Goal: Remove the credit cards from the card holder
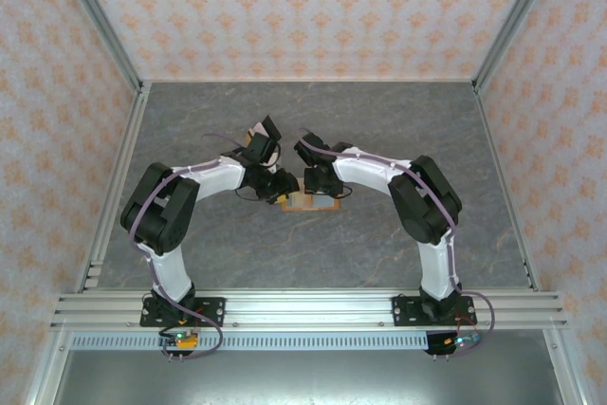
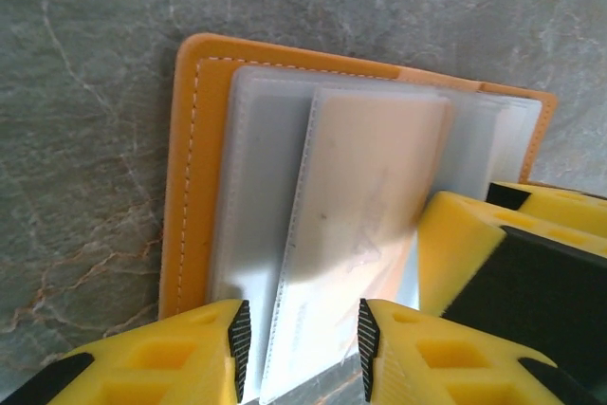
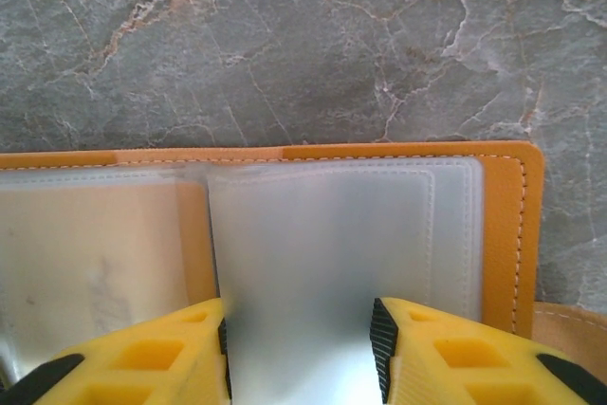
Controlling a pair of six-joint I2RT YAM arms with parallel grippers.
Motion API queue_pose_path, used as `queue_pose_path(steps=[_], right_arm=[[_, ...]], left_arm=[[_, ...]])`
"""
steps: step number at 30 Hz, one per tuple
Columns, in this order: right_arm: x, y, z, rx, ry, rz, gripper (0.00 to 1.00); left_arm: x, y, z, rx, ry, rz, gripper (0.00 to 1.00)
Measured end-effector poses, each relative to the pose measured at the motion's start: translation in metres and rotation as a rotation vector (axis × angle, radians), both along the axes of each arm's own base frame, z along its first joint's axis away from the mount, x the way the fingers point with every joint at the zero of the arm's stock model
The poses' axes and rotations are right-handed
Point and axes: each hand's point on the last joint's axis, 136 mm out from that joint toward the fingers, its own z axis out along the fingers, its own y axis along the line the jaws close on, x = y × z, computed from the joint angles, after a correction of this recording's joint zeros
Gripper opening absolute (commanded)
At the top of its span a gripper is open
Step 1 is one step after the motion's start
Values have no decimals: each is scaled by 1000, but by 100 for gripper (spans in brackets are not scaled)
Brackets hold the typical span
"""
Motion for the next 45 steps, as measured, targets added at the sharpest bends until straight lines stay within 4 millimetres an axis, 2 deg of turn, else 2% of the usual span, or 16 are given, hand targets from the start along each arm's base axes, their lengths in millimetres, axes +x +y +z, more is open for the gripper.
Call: queue_pose_path(steps=[18,26,39,45], right_arm=[[0,0,-1,3,2,-1,40],[0,0,-1,3,2,-1,36],[0,0,-2,1,3,-1,36],[0,0,-2,1,3,-2,35]], left_arm=[[5,-4,2,-8,-15,-12,38],[5,-4,2,-9,-15,-12,37],[4,-9,2,-37,-5,-33,38],[5,-12,5,-45,-30,-74,32]])
